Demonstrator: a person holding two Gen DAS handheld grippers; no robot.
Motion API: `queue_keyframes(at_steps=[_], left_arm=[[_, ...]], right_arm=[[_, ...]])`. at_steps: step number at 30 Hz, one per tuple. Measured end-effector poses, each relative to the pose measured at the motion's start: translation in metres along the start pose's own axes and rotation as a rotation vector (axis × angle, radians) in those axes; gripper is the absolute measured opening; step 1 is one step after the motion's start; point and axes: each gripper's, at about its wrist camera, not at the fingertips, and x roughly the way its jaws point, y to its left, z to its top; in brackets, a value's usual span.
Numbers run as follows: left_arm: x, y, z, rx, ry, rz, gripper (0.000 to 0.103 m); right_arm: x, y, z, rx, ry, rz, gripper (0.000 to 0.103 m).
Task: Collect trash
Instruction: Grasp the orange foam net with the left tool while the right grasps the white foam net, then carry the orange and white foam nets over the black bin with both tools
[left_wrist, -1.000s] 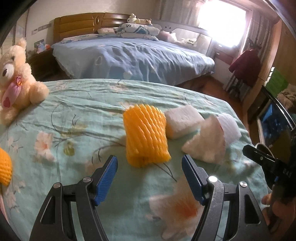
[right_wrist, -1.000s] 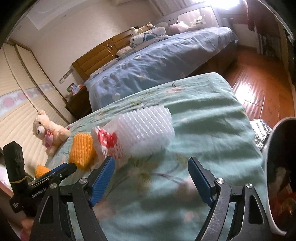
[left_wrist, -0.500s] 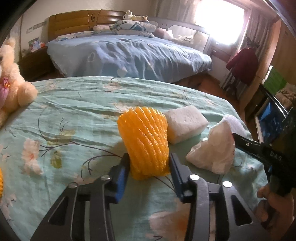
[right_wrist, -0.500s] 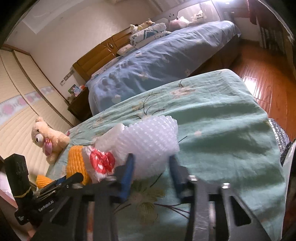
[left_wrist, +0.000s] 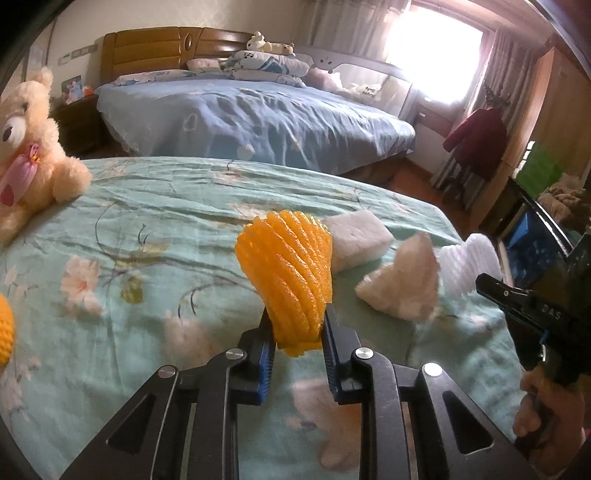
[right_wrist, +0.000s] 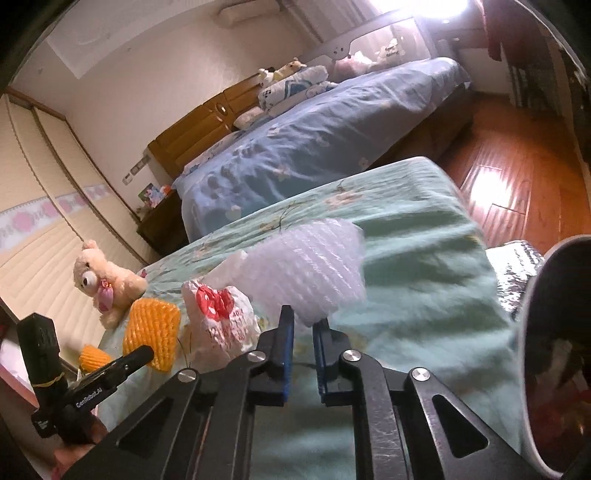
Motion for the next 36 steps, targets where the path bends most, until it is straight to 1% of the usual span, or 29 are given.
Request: queue_keyframes(at_steps=[6,13,22,36], left_arm=[[-0.02,-0.011,-0.018,0.012,0.016,-0.041,0.022],[-0.035,-0.04,-0.027,0.053,0.027,-0.109,0.022],[-0.033,-0.082,-0.035,0.142,0.052,-0.157,0.022],[-0.012,-0.143,-0.03,0.253,0.078,-0.225,0.022]], right_arm=[[-0.024,-0.011,-0.006,0.014,-0.019,-0.009,0.009],[-0.051,-0.024,-0.019,0.027,-0.038,-0.026,0.008],[-0.085,-0.049,-0.03,0.065,-0.069,-0.068,0.008],[-0.126,-0.087,-0.037,0.108,-0.112,-0.139,0.008]])
